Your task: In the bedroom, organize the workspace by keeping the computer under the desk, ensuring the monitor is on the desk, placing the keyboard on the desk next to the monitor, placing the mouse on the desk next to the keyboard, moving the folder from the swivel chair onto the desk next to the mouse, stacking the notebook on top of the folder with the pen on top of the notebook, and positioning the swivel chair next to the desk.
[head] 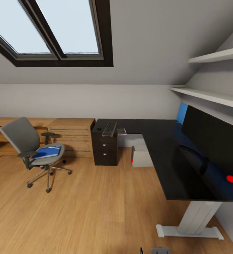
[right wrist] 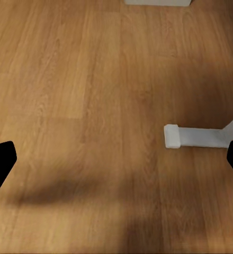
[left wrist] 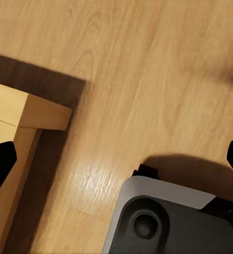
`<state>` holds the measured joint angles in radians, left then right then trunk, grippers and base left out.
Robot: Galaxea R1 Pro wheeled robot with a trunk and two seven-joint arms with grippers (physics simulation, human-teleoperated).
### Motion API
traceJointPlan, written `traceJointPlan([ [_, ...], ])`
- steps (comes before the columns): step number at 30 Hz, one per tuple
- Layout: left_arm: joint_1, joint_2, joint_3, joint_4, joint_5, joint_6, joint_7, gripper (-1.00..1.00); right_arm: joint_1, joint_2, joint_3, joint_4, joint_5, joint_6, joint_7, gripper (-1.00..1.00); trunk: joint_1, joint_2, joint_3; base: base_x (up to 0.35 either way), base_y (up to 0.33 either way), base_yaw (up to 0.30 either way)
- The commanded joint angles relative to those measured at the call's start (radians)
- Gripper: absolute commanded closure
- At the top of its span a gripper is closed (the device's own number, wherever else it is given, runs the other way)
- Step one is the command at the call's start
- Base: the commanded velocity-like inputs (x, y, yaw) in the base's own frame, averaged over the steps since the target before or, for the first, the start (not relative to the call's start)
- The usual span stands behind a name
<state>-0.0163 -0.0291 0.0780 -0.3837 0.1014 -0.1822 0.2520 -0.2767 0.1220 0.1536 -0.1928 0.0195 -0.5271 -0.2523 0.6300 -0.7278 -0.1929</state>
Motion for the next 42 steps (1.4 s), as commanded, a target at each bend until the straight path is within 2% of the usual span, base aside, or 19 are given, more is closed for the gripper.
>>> traceJointPlan([
  [1,-0.001,0.000,0.003,0.000,0.010,-0.005,-0.002,-1.00,-0.001,0.003,0.007,0.001,0.002,-0.001,-0.010,-1.00,0.000,-0.001,-0.002,0.001,0.001,-0.056],
  [6,-0.001,0.000,0.005,0.000,0.011,-0.006,-0.002,-1.00,-0.001,0.010,0.007,0.001,0.002,0.000,-0.010,-1.00,0.000,-0.001,-0.002,0.000,0.000,-0.022],
  [12,-0.001,0.001,0.005,0.000,0.034,-0.006,-0.005,-1.00,-0.001,0.013,0.007,0.001,0.002,0.000,-0.010,-1.00,0.000,-0.001,-0.002,0.182,0.138,-0.002],
  [13,-0.001,0.000,0.004,0.000,0.047,-0.024,-0.008,-1.00,-0.001,0.012,0.006,0.001,0.002,-0.001,-0.010,-1.00,0.000,-0.001,-0.002,0.258,0.231,-0.100],
  [29,-0.001,0.000,0.002,0.000,0.046,-0.042,-0.008,-1.00,-0.001,0.014,0.007,0.003,0.002,0.001,-0.008,-1.00,0.000,-0.001,-0.006,0.272,0.214,-0.235],
  [42,-0.001,0.000,0.002,0.000,0.046,-0.042,-0.008,-1.00,-0.001,0.014,0.007,0.003,0.002,0.001,-0.008,-1.00,0.000,-0.001,-0.012,0.317,0.128,-0.055],
])
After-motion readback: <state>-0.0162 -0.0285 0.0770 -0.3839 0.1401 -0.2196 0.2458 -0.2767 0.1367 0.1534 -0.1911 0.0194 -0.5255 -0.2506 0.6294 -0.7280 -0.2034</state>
